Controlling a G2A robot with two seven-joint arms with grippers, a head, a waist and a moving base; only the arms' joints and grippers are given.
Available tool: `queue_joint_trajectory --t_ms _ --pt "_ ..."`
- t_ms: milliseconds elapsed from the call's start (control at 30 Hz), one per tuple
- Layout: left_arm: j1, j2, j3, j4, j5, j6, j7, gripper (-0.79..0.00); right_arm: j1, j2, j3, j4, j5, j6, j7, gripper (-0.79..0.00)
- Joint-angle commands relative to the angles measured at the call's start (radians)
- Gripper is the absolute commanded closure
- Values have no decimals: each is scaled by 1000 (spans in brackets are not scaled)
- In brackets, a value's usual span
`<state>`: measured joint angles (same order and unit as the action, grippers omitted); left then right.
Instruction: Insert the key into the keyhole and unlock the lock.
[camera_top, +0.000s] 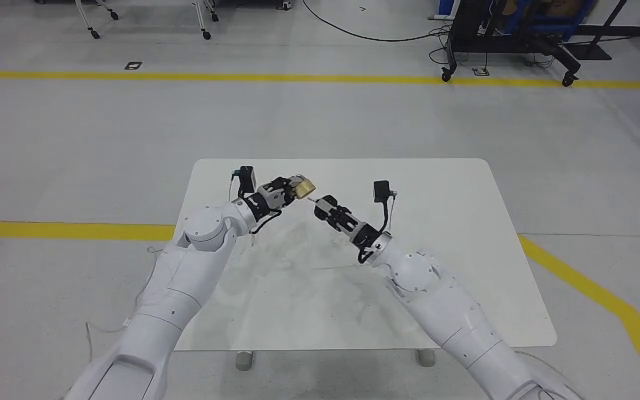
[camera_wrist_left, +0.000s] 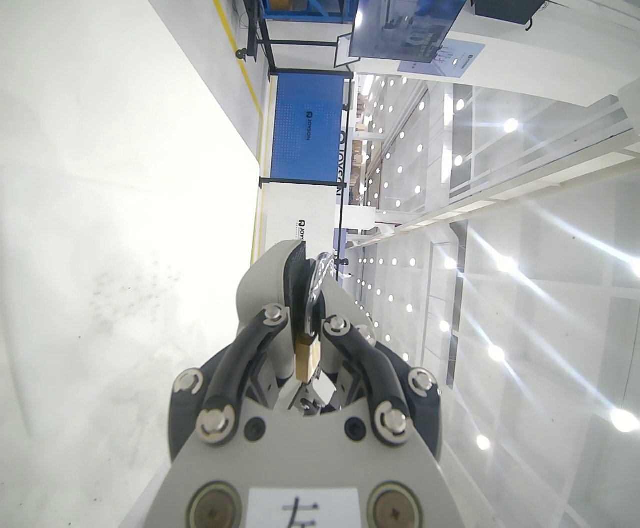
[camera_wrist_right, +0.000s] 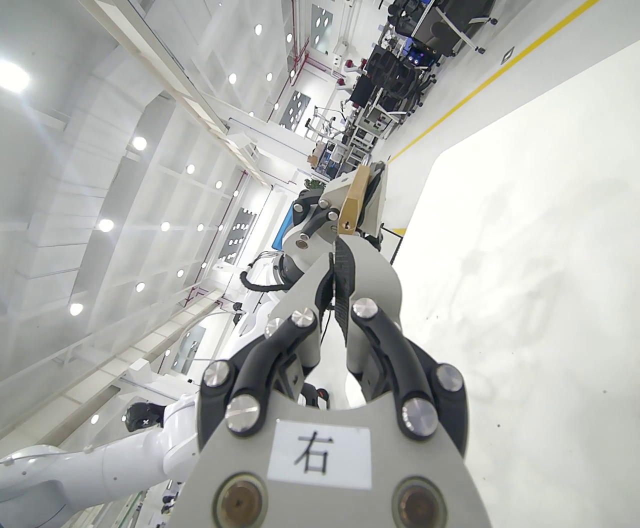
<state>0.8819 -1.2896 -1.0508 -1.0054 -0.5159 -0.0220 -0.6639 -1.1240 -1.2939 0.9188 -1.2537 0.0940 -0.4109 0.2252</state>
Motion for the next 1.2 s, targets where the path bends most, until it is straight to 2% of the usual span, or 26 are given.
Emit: queue_joint_trajectory --t_ms 0,533,800,1167 --pt "2 -1 -1 -2 2 1 -2 0 0 -3 0 1 -3 3 -9 0" --pt "3 -7 -8 3 14 5 -10 0 13 -29 -3 34 -1 31 -33 0" --pt "3 -10 -12 5 19 8 -3 0 12 -42 -21 32 -76 35 -70 0" --pt "8 -11 -17 -6 43 10 -3 0 16 -57 -14 40 -97 48 -103 0"
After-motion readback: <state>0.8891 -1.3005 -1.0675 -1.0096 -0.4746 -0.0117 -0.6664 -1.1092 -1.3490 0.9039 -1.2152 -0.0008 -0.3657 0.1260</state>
